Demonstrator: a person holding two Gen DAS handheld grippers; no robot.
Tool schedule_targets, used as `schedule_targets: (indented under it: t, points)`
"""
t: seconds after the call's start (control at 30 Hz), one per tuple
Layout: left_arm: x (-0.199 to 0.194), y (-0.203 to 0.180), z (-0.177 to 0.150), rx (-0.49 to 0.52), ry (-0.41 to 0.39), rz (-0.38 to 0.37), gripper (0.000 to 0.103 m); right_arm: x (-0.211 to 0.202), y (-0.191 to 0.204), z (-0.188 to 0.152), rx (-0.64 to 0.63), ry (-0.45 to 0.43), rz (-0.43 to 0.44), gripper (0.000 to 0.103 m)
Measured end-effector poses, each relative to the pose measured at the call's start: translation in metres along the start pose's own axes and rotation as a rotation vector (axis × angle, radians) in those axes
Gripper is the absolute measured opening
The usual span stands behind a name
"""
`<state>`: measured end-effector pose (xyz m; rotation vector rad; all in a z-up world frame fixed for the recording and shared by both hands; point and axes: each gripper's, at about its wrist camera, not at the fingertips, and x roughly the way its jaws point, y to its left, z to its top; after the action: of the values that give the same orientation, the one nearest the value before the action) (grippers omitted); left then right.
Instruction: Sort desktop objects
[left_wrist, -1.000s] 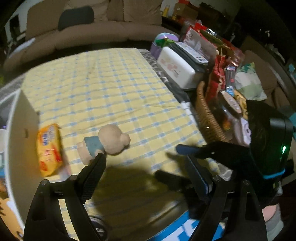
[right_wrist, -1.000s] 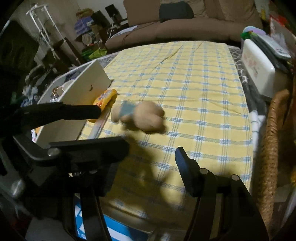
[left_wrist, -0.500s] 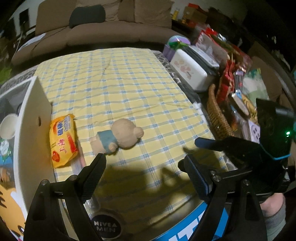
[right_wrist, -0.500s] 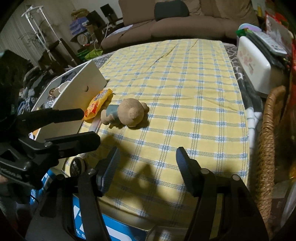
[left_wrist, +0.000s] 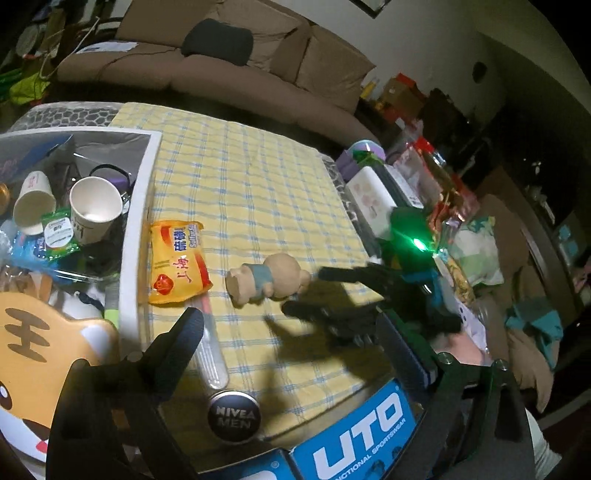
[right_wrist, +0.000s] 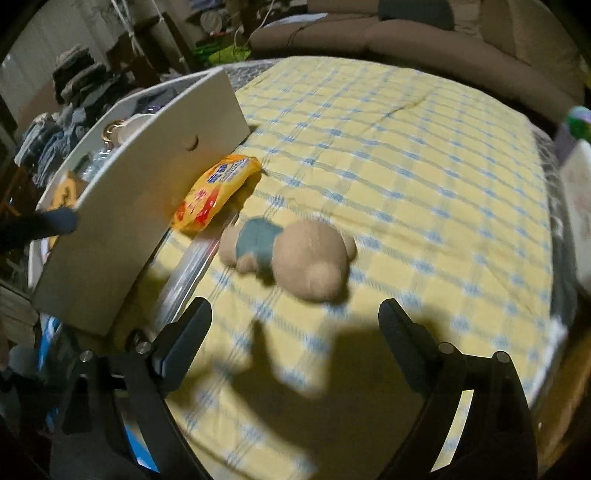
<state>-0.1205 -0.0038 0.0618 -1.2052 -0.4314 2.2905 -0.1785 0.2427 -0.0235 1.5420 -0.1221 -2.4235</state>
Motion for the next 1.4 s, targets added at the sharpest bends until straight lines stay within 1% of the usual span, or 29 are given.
schedule_targets:
  t: [0.1,0.2,0.27,0.3,0.33,0.37,0.4,0.5,0.53,0.63,0.7,0.77,0.83,0.9,0.93,1.0,1.1,1.17,1.23,1.3,1.33,1.37,1.4]
  points:
    - [0.003,0.002,-0.003,0.034,0.011,0.028,0.096,0.008,-0.019,0.007,0.099,-0.016,0.072,0.091]
    - [0.005,0.005,-0.006,0.037,0.032,0.012,0.096,0.012,-0.027,0.011,0.125,-0.009,0.11,0.091]
    - [0.004,0.007,-0.007,0.035,0.032,0.008,0.096,0.016,-0.025,0.015,0.111,0.015,0.091,0.09]
    - [0.004,0.007,-0.007,0.039,0.031,0.015,0.096,0.021,-0.024,0.018,0.105,0.042,0.075,0.087]
    - [0.003,0.008,-0.007,0.037,0.031,0.017,0.096,0.026,-0.026,0.02,0.129,0.072,0.112,0.074]
    - [0.002,0.01,-0.007,0.028,0.031,0.008,0.096,0.027,-0.028,0.02,0.152,0.085,0.156,0.063]
    - [0.0,0.012,-0.007,0.018,0.031,-0.01,0.096,0.028,-0.029,0.021,0.168,0.097,0.172,0.062]
    - [-0.005,0.013,-0.005,0.016,0.026,-0.025,0.096,0.028,-0.022,0.018,0.144,0.15,0.15,0.06]
    - [-0.007,0.013,-0.004,0.016,0.025,-0.025,0.096,0.028,-0.019,0.013,0.138,0.178,0.14,0.059]
    - [-0.007,0.013,-0.005,0.008,0.033,-0.041,0.096,0.026,-0.01,-0.001,0.095,0.225,0.093,0.059]
    - [-0.008,0.012,-0.006,0.009,0.036,-0.048,0.096,0.015,-0.008,-0.008,0.097,0.214,0.065,0.059]
    - [-0.01,0.01,-0.007,0.012,0.037,-0.058,0.096,-0.01,-0.012,-0.016,0.123,0.161,0.059,0.06]
    - [-0.01,0.008,-0.007,0.014,0.042,-0.069,0.096,-0.033,-0.014,-0.024,0.136,0.127,0.052,0.063]
    - [-0.01,0.007,-0.008,0.012,0.044,-0.077,0.096,-0.043,-0.015,-0.028,0.123,0.124,0.022,0.063]
    - [-0.01,0.007,-0.008,0.01,0.044,-0.079,0.096,-0.046,-0.014,-0.031,0.105,0.129,-0.011,0.064]
    - [-0.011,0.007,-0.008,0.01,0.046,-0.078,0.096,-0.043,-0.011,-0.032,0.07,0.158,-0.026,0.064]
    - [-0.011,0.007,-0.008,0.012,0.041,-0.076,0.096,-0.027,-0.003,-0.029,0.052,0.197,-0.034,0.063]
    - [-0.01,0.007,-0.008,0.018,0.043,-0.07,0.096,-0.024,-0.005,-0.029,0.067,0.191,-0.011,0.063]
    - [-0.008,0.007,-0.009,0.022,0.049,-0.067,0.096,-0.024,-0.002,-0.027,0.08,0.166,0.004,0.063]
    - [-0.005,0.007,-0.01,0.025,0.062,-0.07,0.096,-0.019,0.001,-0.025,0.075,0.169,0.003,0.063]
    - [-0.004,0.007,-0.011,0.027,0.068,-0.068,0.096,-0.014,0.001,-0.024,0.078,0.179,-0.012,0.063]
    - [-0.003,0.006,-0.012,0.031,0.074,-0.068,0.096,-0.009,0.0,-0.023,0.086,0.192,-0.013,0.06]
    - [-0.002,0.005,-0.013,0.034,0.079,-0.069,0.096,-0.003,-0.001,-0.022,0.096,0.206,-0.003,0.049]
